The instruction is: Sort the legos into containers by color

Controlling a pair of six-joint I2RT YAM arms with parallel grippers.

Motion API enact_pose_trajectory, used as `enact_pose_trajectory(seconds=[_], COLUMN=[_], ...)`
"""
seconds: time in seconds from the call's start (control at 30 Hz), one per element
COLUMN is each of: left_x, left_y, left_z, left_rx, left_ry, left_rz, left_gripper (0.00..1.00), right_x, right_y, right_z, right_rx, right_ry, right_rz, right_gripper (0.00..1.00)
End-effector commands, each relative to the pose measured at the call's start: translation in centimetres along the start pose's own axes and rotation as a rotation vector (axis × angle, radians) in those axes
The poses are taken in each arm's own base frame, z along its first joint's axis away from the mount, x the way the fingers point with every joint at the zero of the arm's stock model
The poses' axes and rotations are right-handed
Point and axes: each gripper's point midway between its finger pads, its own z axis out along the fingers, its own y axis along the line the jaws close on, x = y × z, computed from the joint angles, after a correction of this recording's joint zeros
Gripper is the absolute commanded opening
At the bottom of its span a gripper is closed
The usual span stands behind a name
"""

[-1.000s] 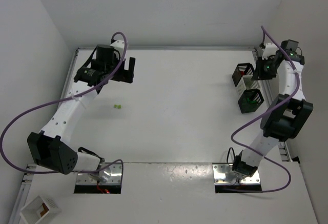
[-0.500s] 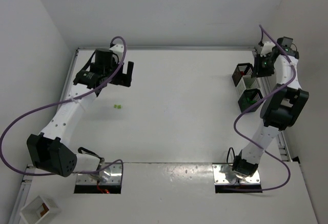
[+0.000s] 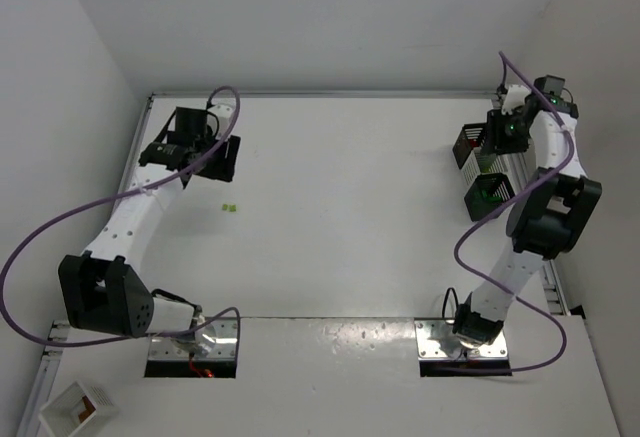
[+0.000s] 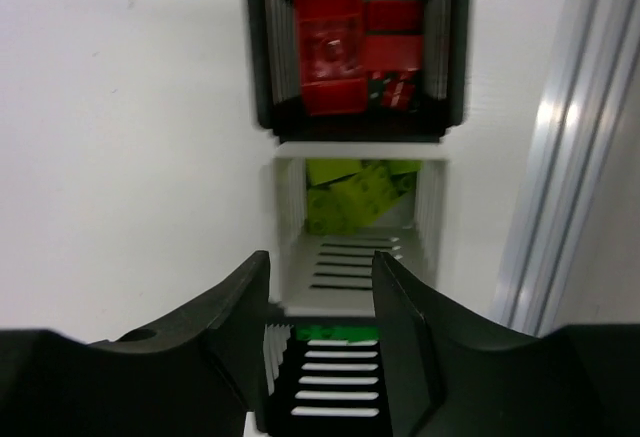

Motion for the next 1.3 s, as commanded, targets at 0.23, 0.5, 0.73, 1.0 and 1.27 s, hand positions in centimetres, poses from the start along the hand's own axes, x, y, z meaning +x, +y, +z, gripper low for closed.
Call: enact_pose_trajectory(seconds=[0.23,0.5,0.73,1.0,1.27], left_x=[6.0,9.4,10.4,11.4,11.2], left_y=[0.3,-1.0,-1.8,-2.6,-2.4], left_z=[2.8,6.3,8.1,10.6,12.3], left_rx=[0.020,0.170,0.256,0.332,0.359], left_ry=[0.171,0.265,0.302,0.347,0.356], left_rz=[0.191,0.445,0.559,0.590,0.611], left_gripper=[0.52,0.52,0.58,0.58,0.58], right_x=[-1.1,0.7,0.9,0.9,1.3], right_y=[13.1,17.7,19.0,19.3,19.5], right_z=[-5.4,-5.4,-5.3,-5.3,-5.1], right_rx=[-0.247,-0.340,-0.356,-0.362,-0.358], right_ry=[-0.117,-0.093,-0.094,-0.093,-0.081], right_rz=[-0.152,-0.153,-0.161,-0.169,-0.173], right_gripper=[0.43,0.43,0.42,0.42,0.42])
